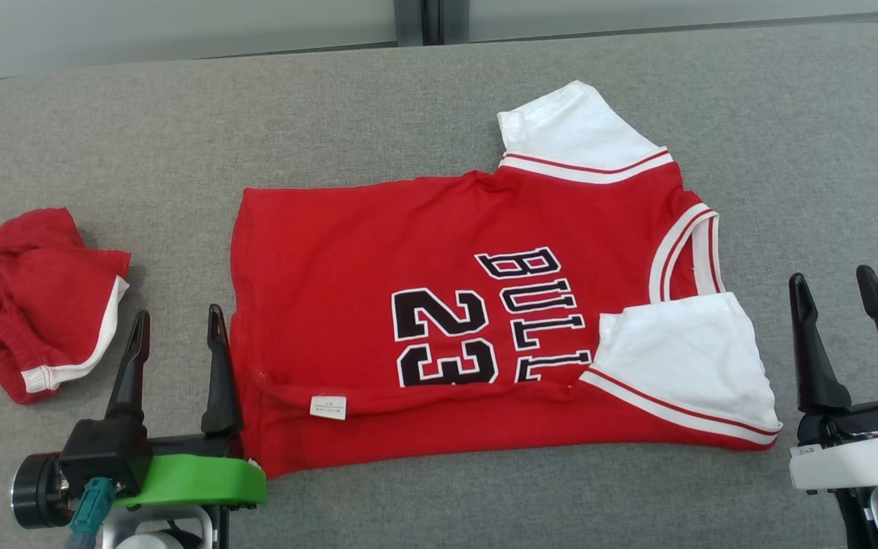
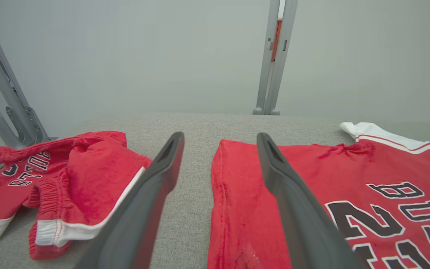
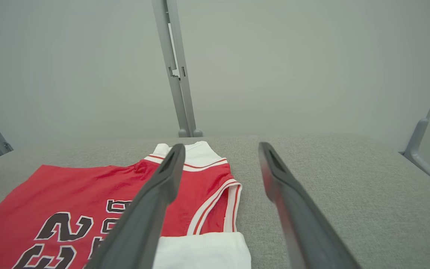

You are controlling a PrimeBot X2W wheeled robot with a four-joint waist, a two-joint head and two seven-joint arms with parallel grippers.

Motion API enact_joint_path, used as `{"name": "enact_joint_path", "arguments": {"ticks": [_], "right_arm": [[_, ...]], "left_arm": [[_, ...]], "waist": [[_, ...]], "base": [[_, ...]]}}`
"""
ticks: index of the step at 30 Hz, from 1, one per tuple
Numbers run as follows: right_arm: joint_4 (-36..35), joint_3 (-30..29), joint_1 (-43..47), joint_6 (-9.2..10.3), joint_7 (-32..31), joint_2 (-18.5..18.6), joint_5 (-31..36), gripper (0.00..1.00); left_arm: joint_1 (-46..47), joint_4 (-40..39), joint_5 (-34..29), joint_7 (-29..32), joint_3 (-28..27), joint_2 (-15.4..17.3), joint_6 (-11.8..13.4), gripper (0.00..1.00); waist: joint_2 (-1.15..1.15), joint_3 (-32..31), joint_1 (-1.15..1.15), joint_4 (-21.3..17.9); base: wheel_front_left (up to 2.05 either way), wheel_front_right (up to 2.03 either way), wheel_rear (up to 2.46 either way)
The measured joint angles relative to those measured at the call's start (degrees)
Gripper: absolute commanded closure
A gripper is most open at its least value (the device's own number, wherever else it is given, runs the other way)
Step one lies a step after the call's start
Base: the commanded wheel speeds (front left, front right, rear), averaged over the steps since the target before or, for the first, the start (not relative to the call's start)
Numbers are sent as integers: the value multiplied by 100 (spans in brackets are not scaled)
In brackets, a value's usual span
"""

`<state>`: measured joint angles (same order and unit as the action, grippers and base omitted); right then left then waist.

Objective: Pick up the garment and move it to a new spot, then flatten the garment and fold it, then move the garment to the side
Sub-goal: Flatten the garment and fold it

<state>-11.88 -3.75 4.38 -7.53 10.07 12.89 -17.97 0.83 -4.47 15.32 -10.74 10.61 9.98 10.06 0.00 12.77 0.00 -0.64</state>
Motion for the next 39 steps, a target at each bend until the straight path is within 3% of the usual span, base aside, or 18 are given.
{"name": "enact_joint_path", "arguments": {"ticks": [10,16,20,21,30,31,33,39], "right_arm": [[-122,9,-56,0,-99,-96,-55,0],[-216,77,-295,0,-116,-58,-110,0],[-192,166,-471,0,-88,-33,-136,0],[-145,226,-539,0,-56,-30,-159,0],[118,285,-710,0,42,-38,-246,0],[158,278,-733,0,47,-33,-257,0],[260,258,-778,0,58,-11,-319,0],[920,192,-1363,0,88,380,-638,0]], "left_arm": [[502,165,-24,343,104,32,-27,0],[1926,926,279,1131,212,85,-491,0],[2836,1893,554,1763,215,188,-818,0],[3193,2466,664,2013,175,264,-968,0],[4088,4024,984,2528,209,472,-1474,0],[4169,4116,999,2554,230,486,-1512,25],[4303,4244,1024,2595,268,503,-1560,100],[4457,4518,1039,2430,357,471,-1618,100]], "waist": [[0,195,0,18],[0,540,0,34],[0,817,0,-7],[0,951,0,-48],[0,1291,0,-301],[0,1315,0,-318],[0,1352,0,-338],[0,1405,0,-334]], "base": [[0,0,0],[0,0,0],[0,0,0],[0,0,0],[0,0,0],[0,0,0],[0,0,0],[0,0,0]]}}
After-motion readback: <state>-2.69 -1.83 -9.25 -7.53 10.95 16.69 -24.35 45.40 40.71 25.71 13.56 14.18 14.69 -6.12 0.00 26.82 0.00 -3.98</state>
